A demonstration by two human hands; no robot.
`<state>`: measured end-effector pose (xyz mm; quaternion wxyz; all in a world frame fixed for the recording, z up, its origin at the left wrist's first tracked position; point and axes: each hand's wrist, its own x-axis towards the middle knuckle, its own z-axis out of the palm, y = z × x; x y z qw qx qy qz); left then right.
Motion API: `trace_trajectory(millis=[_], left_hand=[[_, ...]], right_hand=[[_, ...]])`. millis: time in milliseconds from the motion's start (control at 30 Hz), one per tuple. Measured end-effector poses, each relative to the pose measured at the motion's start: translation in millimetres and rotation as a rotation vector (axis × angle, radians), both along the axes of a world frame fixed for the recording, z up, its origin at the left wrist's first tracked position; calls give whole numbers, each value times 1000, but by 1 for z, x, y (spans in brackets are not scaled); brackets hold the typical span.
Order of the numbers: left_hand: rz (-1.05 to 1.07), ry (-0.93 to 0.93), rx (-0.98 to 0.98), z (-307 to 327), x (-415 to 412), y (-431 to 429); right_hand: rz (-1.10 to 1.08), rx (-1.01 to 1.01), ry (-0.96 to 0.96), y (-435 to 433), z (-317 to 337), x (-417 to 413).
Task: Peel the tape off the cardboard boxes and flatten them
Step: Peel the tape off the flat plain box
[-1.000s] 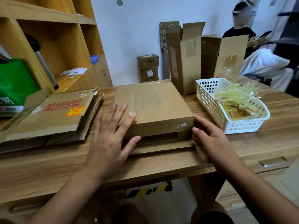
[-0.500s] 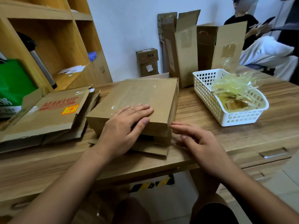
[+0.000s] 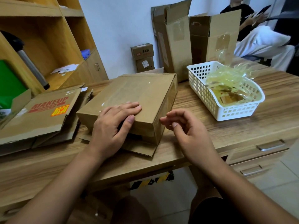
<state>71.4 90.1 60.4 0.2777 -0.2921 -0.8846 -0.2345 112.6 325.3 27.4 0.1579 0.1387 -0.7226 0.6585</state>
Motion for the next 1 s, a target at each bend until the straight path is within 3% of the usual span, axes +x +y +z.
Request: trace_trajectory(millis=[267, 633, 1000], left_hand=[[30, 102, 36, -9, -1, 8], [39, 133, 31, -11, -1, 11], [38, 147, 25, -13, -1, 12]], right_hand=[[-21, -51, -35, -5, -4, 3], [32, -309, -146, -6, 0, 6], [109, -329, -239, -5, 4, 7]])
